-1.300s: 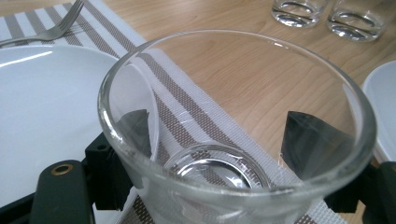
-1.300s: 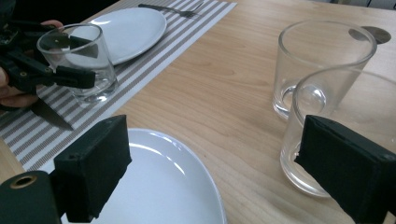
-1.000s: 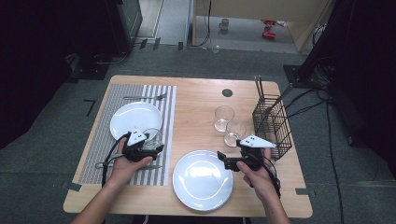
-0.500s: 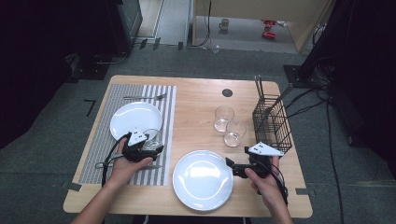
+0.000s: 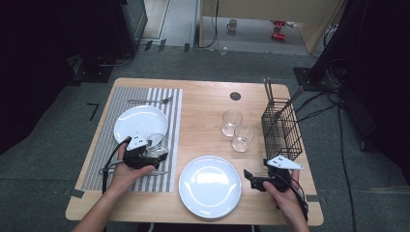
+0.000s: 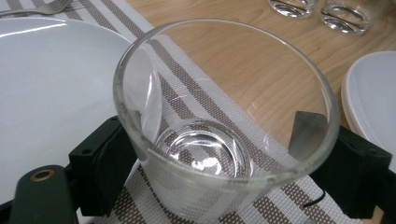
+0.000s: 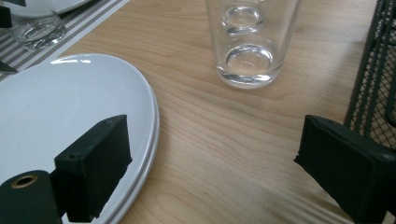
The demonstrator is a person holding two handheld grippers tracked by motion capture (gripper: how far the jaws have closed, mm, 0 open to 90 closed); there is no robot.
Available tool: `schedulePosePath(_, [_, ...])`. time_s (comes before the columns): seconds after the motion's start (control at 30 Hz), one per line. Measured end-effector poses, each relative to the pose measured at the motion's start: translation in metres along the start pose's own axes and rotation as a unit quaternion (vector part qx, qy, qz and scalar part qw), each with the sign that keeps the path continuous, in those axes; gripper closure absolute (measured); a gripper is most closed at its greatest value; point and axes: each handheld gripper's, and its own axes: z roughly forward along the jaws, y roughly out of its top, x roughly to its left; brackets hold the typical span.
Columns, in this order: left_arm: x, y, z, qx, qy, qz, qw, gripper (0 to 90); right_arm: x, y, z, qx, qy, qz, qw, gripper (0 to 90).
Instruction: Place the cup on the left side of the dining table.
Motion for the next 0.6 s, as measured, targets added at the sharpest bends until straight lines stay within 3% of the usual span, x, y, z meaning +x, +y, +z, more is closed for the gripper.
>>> schedulePosePath(0.43, [0.003,-0.005,-0.023,-0.004,0.009,-0.014,0.9999,9.7,-0.012,-0.015,-0.009,0.007,-0.016,0.006,0.9998,8.8])
schedulePosePath(0.6, [0.007,-0.011,-0.035,-0.004,0.021,-0.018,0.9996,9.3,-0.017,-0.020,-0.012,0.011,-0.025,0.007,0.9996,8.8])
